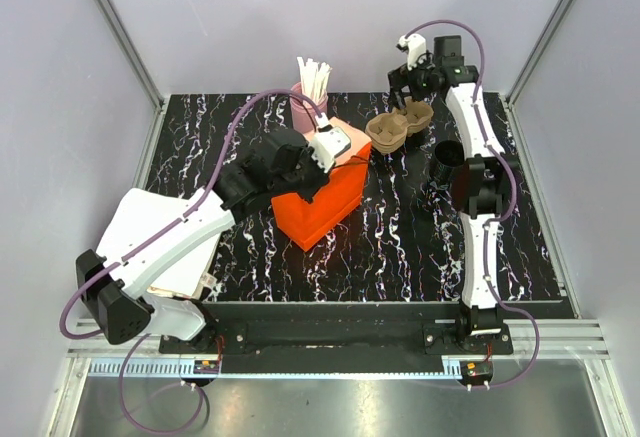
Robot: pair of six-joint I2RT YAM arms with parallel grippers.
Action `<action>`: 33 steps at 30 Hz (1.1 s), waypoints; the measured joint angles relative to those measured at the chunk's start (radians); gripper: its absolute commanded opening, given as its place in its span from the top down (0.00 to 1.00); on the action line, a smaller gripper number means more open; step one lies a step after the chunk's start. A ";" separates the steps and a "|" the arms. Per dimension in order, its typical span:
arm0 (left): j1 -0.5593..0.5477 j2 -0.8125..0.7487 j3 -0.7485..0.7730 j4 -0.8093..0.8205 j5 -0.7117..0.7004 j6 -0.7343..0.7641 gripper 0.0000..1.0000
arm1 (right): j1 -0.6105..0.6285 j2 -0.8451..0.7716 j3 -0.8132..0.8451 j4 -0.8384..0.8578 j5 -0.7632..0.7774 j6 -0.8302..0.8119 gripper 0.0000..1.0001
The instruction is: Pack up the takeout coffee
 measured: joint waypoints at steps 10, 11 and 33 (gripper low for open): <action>-0.002 0.002 0.001 -0.001 0.012 -0.006 0.37 | 0.019 0.057 0.010 -0.014 0.035 -0.032 0.08; -0.002 0.002 0.003 -0.005 0.013 -0.004 0.33 | 0.019 0.058 0.010 -0.014 0.038 -0.035 0.09; 0.039 -0.161 0.120 -0.074 -0.013 0.077 0.01 | 0.019 0.126 -0.004 -0.038 0.079 -0.089 0.24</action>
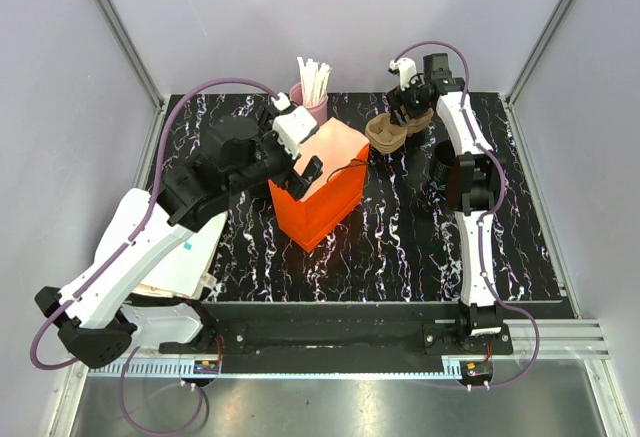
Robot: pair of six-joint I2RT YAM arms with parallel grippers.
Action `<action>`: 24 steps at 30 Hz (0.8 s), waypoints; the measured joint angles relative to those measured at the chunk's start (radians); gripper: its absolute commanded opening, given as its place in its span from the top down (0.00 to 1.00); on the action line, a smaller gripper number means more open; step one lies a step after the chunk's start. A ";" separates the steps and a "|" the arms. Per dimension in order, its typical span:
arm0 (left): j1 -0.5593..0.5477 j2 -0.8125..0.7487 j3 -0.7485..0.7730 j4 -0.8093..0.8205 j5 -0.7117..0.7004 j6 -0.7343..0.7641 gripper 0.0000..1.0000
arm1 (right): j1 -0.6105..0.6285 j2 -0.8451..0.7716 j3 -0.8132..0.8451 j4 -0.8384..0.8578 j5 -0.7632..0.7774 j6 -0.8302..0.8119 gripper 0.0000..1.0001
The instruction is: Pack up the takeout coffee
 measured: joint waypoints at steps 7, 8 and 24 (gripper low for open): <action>0.002 0.000 0.000 -0.002 0.000 0.000 0.01 | 0.000 0.000 -0.017 -0.003 0.000 -0.004 0.26; 0.002 0.000 0.000 -0.003 0.000 0.000 0.01 | 0.000 0.000 -0.018 -0.005 0.000 -0.004 0.26; 0.002 0.000 0.000 -0.007 0.001 0.000 0.01 | 0.000 0.000 -0.022 -0.009 0.000 -0.008 0.37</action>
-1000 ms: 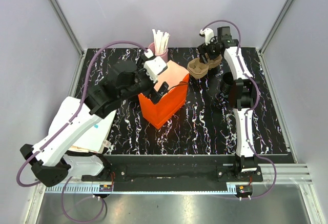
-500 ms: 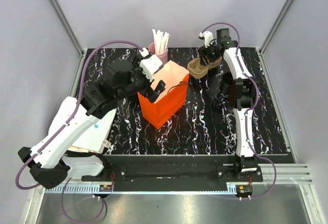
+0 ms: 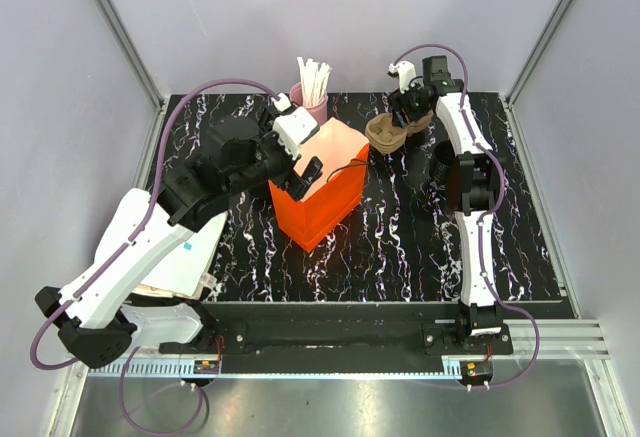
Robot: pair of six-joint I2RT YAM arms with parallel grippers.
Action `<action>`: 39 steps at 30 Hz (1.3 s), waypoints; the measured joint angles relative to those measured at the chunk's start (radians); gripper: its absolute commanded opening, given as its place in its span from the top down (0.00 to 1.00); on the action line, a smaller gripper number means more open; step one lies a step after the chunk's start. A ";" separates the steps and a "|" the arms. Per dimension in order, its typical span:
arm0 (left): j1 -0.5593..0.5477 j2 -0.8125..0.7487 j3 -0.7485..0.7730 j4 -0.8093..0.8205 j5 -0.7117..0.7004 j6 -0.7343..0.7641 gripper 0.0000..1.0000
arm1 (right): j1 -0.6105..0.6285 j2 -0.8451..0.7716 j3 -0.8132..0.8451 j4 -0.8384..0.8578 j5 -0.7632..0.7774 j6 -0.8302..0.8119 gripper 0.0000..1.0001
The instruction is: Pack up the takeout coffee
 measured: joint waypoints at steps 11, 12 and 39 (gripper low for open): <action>0.000 0.000 0.000 0.000 0.000 0.000 0.01 | 0.000 0.000 0.000 -0.002 0.000 -0.004 0.38; 0.000 0.000 0.000 0.000 0.000 0.000 0.01 | 0.000 0.000 0.000 -0.002 0.000 -0.004 0.38; 0.000 0.000 0.000 0.000 0.001 -0.001 0.01 | 0.002 0.000 -0.001 -0.004 0.001 -0.022 0.56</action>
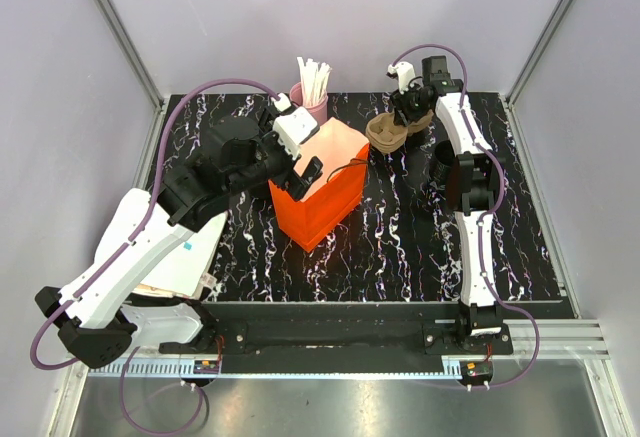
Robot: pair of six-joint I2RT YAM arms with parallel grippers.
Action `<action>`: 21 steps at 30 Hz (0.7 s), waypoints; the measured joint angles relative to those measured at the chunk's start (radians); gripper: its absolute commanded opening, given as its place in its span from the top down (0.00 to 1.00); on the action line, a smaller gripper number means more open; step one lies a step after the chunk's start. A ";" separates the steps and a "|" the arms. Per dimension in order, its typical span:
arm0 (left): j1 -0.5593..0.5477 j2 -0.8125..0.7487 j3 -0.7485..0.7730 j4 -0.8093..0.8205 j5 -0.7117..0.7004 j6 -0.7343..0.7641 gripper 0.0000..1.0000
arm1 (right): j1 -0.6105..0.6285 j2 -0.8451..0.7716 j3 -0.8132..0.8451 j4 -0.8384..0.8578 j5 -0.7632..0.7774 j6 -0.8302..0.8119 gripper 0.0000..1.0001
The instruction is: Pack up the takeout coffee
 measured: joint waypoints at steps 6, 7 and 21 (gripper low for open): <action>0.000 0.000 0.000 0.000 0.000 0.000 0.01 | 0.000 -0.001 0.000 -0.003 0.000 0.001 0.56; 0.000 0.000 0.000 0.000 0.000 0.000 0.01 | 0.000 -0.002 0.000 -0.003 0.000 0.001 0.56; 0.000 0.000 -0.002 0.000 0.000 0.000 0.01 | 0.000 -0.035 0.000 -0.017 0.055 0.008 0.56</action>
